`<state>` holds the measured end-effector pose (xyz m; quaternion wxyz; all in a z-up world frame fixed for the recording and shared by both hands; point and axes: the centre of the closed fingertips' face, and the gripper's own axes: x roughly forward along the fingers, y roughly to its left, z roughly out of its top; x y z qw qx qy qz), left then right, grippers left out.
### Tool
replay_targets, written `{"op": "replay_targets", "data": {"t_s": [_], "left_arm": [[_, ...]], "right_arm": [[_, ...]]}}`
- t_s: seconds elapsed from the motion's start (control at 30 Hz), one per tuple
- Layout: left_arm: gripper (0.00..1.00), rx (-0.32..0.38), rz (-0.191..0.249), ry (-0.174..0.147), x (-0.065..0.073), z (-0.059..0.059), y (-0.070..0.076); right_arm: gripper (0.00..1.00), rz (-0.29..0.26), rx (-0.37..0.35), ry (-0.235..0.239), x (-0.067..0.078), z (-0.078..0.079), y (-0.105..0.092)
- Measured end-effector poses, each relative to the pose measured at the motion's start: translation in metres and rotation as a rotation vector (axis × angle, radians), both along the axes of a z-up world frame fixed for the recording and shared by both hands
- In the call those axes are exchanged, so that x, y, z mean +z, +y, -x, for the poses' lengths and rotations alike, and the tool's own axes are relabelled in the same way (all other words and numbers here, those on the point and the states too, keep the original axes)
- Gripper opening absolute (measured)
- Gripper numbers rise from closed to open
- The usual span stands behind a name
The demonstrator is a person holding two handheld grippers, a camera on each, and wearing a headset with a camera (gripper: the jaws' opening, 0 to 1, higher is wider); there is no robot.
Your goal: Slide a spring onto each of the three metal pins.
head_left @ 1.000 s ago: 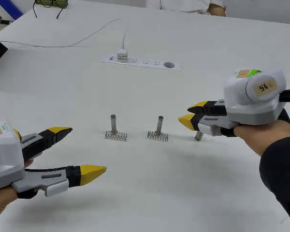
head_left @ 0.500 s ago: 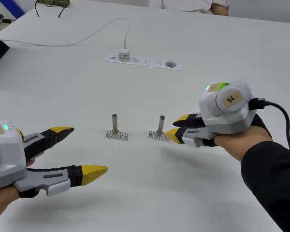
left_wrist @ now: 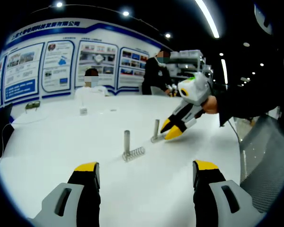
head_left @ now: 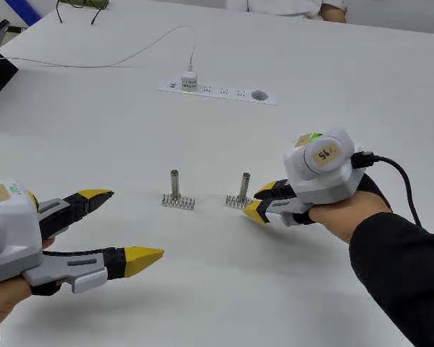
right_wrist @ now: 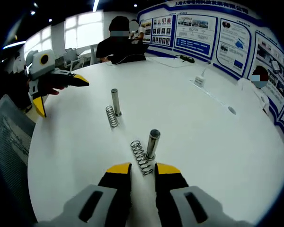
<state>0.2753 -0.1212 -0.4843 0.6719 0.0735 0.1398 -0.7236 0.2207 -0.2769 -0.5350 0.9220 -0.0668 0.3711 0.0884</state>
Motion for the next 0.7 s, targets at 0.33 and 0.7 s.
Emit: {"op": "replay_targets", "data": {"t_s": [0.33,0.7], "left_arm": [[0.81,0.001,-0.004,0.002,-0.001,0.0,0.0],[0.81,0.001,-0.002,0.002,0.0,0.001,0.001]], "right_arm": [[0.17,-0.014,0.009,0.017,-0.004,0.005,0.004],[0.15,-0.01,0.033,0.026,-0.008,0.01,0.013]]}}
